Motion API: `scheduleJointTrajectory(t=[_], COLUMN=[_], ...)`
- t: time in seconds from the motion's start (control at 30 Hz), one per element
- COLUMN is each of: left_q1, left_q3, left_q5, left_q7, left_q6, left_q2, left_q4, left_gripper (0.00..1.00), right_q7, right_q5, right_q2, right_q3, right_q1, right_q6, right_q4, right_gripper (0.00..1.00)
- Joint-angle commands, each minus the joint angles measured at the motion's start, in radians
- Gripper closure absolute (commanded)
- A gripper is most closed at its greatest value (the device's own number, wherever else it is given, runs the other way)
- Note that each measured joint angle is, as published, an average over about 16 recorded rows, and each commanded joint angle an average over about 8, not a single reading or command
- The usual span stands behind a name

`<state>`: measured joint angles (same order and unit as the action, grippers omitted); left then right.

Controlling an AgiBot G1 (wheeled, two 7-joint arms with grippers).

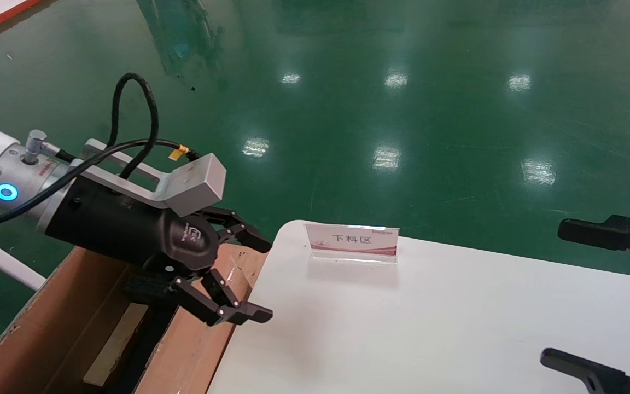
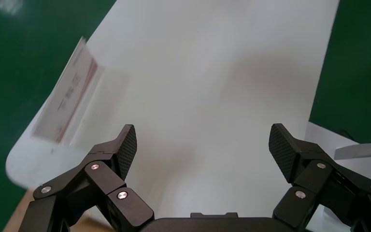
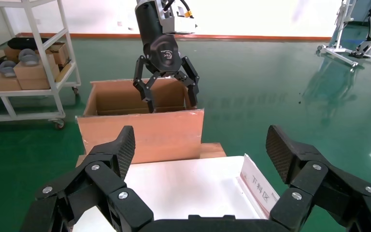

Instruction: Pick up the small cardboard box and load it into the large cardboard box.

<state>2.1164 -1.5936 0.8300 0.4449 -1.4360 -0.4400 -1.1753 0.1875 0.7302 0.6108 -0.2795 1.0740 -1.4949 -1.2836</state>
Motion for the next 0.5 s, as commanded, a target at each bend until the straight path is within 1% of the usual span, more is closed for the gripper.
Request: scheduleJointTrajectory(t=[0.03,0.4,0.5], left_q1=[-0.029,-0.179,-0.199], left_q3=[0.036,0.226,0.251], left_q5=[-0.003,-0.017,-0.019], left_q7=[-0.007,-0.044,-0.049], left_q6=[-0.002,-0.01,-0.011], left_q2=[-0.005,-0.029,-0.033], left_q4=[-0.003,-0.019,-0.021], left_gripper=[0.0,0.0,0.0], right_q7=[0.0,0.0,0.0], right_q5=[0.0,0.0,0.0], right_q2=[0.0,0.0,0.0], right_q3=[0.0,0.0,0.0], right_q1=[0.0,0.0,0.0], right_q6=[0.0,0.0,0.0], right_q4=[0.0,0.0,0.0], right_gripper=[0.0,0.0,0.0])
